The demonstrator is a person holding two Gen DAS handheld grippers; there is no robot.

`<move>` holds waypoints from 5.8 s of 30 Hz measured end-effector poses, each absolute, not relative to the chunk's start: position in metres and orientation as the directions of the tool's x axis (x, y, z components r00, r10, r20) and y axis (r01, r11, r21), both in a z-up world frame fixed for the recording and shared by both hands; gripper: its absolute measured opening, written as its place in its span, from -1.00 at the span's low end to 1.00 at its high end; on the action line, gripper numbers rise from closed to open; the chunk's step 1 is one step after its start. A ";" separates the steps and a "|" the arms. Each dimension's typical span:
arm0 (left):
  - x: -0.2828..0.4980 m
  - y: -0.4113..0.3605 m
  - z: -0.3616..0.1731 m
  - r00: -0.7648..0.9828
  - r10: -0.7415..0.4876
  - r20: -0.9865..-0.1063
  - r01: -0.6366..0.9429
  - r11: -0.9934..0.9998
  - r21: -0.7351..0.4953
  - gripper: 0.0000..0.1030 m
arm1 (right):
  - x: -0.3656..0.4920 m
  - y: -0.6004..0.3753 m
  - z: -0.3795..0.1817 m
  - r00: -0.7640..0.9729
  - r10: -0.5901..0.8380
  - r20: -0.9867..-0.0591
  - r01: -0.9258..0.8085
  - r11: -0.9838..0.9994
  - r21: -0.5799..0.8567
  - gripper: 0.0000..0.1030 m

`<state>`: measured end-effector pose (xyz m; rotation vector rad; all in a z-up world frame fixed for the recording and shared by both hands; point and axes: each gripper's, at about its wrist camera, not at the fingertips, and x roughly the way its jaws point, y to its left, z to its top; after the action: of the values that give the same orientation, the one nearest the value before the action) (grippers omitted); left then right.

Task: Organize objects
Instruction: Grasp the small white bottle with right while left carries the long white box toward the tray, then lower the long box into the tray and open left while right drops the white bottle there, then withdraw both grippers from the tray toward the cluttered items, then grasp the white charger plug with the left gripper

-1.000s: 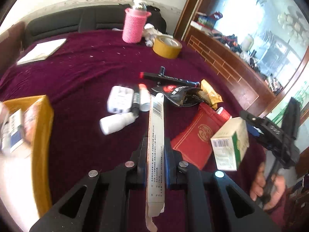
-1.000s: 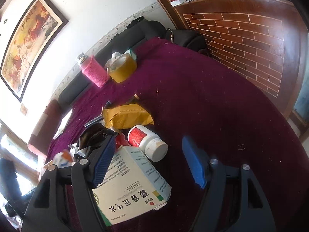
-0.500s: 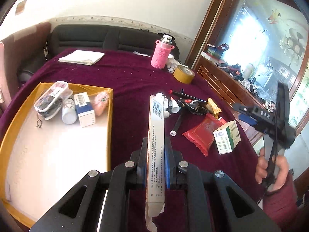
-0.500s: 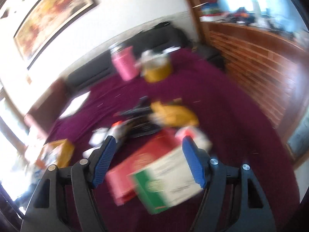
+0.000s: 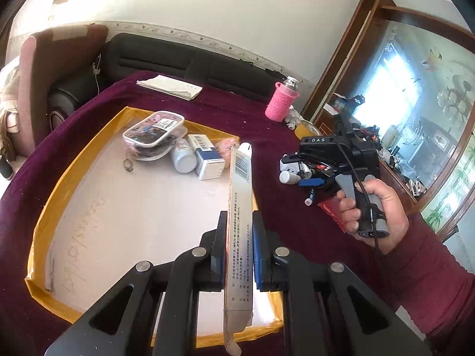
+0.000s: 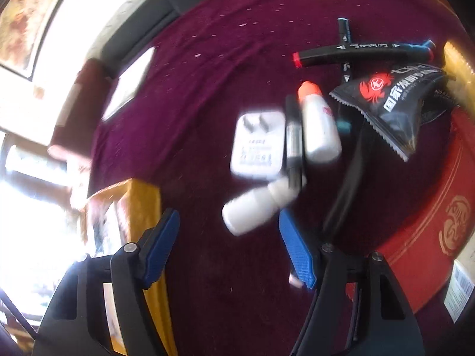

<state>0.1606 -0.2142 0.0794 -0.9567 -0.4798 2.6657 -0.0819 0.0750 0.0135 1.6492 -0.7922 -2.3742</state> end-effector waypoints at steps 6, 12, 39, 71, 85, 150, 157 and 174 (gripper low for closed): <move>0.157 -0.244 0.067 -0.746 0.353 -0.564 -0.102 -0.898 -0.428 -0.79 | -0.089 0.066 0.007 -0.402 -0.243 -0.883 -0.284 -0.884 0.372 -0.18; 0.158 -0.250 0.060 -0.745 0.367 -0.558 -0.096 -0.886 -0.453 -0.79 | -0.084 0.102 -0.001 -0.432 -0.383 -0.817 -0.411 -0.723 0.556 -0.20; 0.189 -0.249 0.072 -0.751 0.339 -0.567 -0.072 -0.895 -0.440 -0.79 | -0.054 0.094 0.005 -0.426 -0.343 -0.837 -0.261 -0.839 0.477 -0.54; 0.007 -0.324 0.038 -0.613 0.145 -0.777 0.107 -0.959 -0.264 -0.70 | -0.056 -0.134 0.019 -0.073 -0.652 -0.755 0.242 -0.746 0.620 -0.53; 0.083 -0.335 0.085 -0.746 0.106 -0.657 0.113 -0.953 -0.282 0.10 | -0.056 -0.132 0.091 -0.384 -0.533 -0.754 0.359 -0.839 0.410 0.15; 0.110 -0.100 0.084 -0.620 0.306 -0.722 -0.139 -0.949 -0.282 0.25 | 0.103 0.247 0.101 -0.850 -0.123 -0.513 -0.115 -0.906 0.406 0.39; 0.047 -0.071 0.091 -0.584 0.325 -0.744 -0.143 -0.943 -0.300 0.24 | 0.047 0.296 0.095 -0.873 -0.146 -0.465 -0.157 -0.819 0.552 0.38; -0.113 0.006 0.022 -0.552 0.209 -0.807 -0.048 -0.974 -0.220 0.24 | 0.024 0.332 0.046 -0.836 -0.262 -0.482 -0.180 -0.699 0.692 0.38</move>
<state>-0.1129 0.0065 0.0219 -1.4035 -0.2586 2.6330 0.0240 0.3315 0.0463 0.8839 -1.1995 -2.7124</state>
